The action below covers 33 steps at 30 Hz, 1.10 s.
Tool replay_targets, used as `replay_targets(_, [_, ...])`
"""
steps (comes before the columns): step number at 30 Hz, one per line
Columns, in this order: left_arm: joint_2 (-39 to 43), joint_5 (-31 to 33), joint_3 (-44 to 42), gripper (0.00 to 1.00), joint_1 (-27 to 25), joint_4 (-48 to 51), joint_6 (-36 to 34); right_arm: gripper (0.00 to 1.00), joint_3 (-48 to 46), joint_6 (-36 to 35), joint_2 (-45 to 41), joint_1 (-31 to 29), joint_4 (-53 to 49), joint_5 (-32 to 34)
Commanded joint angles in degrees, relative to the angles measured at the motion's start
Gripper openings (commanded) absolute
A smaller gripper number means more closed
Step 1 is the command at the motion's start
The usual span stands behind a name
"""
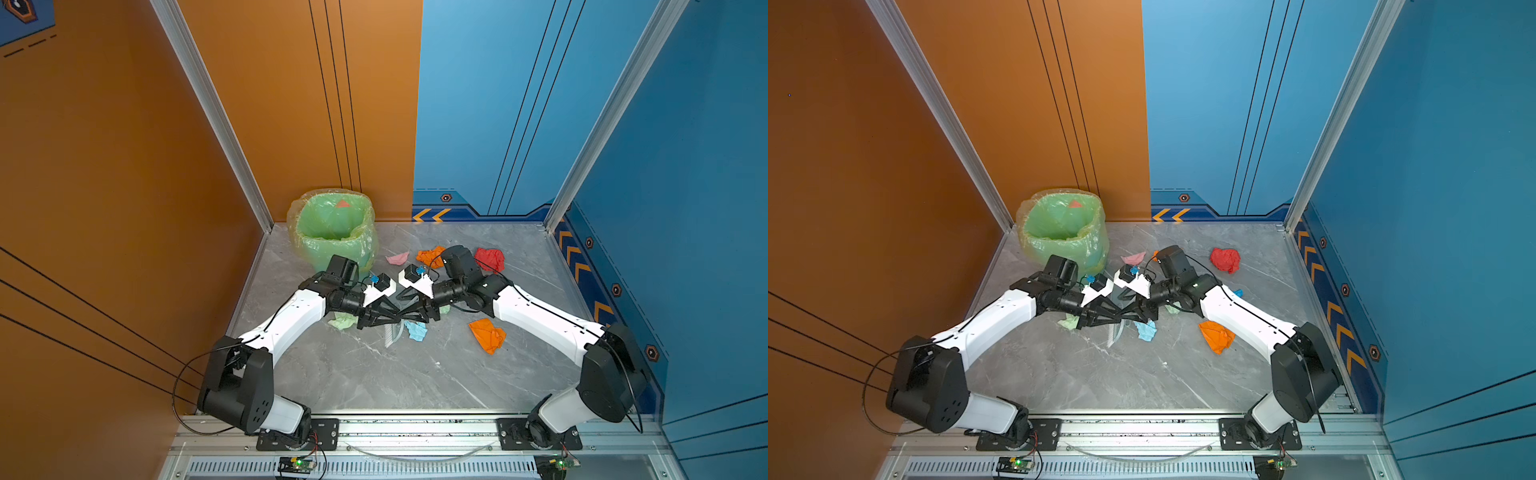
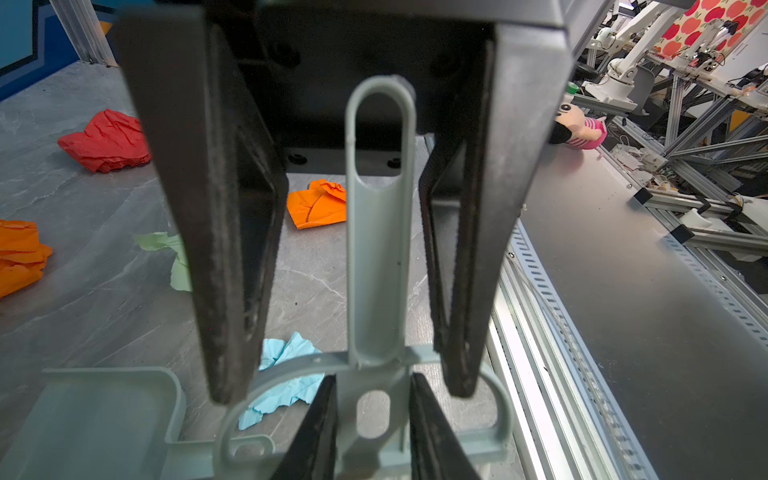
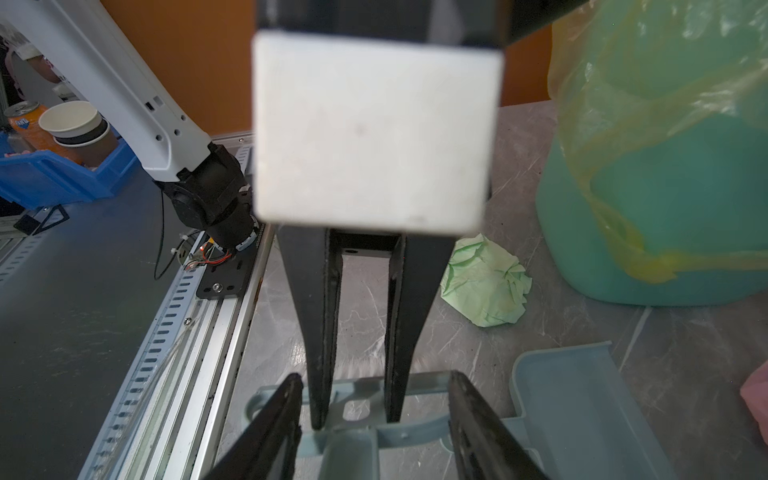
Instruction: Sweep away the paper scraps from the table
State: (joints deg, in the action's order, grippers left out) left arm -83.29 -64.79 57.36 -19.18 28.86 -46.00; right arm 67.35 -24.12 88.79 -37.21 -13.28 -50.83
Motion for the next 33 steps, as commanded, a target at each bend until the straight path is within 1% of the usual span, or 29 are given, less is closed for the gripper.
replay_targets(1, [-0.3,-3.87,-0.27,0.27,0.02,-0.03,-0.79,0.57,1.38,-1.26,0.66,-0.47,-2.6,-0.25])
replay_targets(8, [-0.41,-4.03,-0.41,0.27,0.11,-0.03,-0.76,0.53,1.47,-1.81,0.59,-0.46,-3.41,-0.06])
replay_targets(16, [-0.39,-4.22,-0.42,0.27,0.17,-0.03,-0.85,0.43,1.75,-2.33,0.82,-0.41,-4.02,-0.06])
replay_targets(22, [-0.56,-4.82,-0.44,0.27,0.31,-0.02,-1.0,0.33,2.13,-2.78,1.18,-0.41,-4.9,-0.23])
replay_targets(27, [-0.65,-5.25,-0.43,0.27,0.46,-0.03,-1.02,0.3,2.37,-3.11,1.2,-0.41,-5.35,-0.28])
replay_targets(33, [-0.51,-5.78,-0.34,0.27,0.71,-0.03,-1.03,0.24,2.62,-3.43,1.28,-0.55,-5.97,-0.4])
